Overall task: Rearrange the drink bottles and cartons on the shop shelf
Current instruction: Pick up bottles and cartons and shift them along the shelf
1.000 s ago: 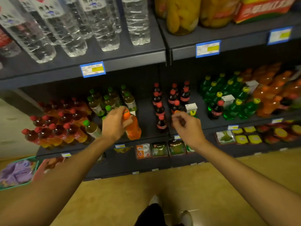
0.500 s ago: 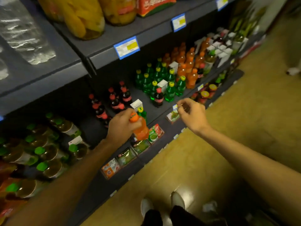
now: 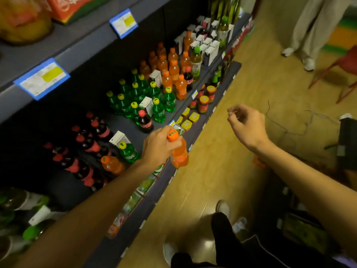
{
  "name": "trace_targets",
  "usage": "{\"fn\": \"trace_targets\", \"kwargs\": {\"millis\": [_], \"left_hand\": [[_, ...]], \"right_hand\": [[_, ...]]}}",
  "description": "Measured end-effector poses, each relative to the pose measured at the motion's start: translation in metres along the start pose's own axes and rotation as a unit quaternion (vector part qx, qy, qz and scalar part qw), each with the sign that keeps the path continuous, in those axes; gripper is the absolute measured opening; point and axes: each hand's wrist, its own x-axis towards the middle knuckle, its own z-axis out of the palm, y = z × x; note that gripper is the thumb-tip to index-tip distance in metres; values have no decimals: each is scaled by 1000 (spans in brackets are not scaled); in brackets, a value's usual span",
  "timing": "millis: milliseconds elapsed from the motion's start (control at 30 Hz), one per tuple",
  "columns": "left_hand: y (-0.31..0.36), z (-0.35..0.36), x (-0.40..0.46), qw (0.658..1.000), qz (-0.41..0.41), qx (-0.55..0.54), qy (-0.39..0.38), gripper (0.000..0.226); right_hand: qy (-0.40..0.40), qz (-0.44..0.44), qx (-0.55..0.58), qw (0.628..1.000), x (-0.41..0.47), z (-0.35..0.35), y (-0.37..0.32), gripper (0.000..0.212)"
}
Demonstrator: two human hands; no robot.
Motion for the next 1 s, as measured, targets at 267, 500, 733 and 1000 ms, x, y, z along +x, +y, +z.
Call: {"fn": "trace_targets", "kwargs": {"millis": [267,500,733,1000], "left_hand": [[49,55,90,999,-37,27,29,40],[81,82,149,994,-87,-6,59,42],[66,97,224,991,-127,15,50,30],[56,103,331,985,-153,30,75,55]], "right_hand": [[-33,-26,19,999,111,-23,63,10],[-85,-29,29,996,192,-20,97,12],[-125,-56,50,989,287,26,110,9],[-169,-85,20,982,410,66,107,12]]}}
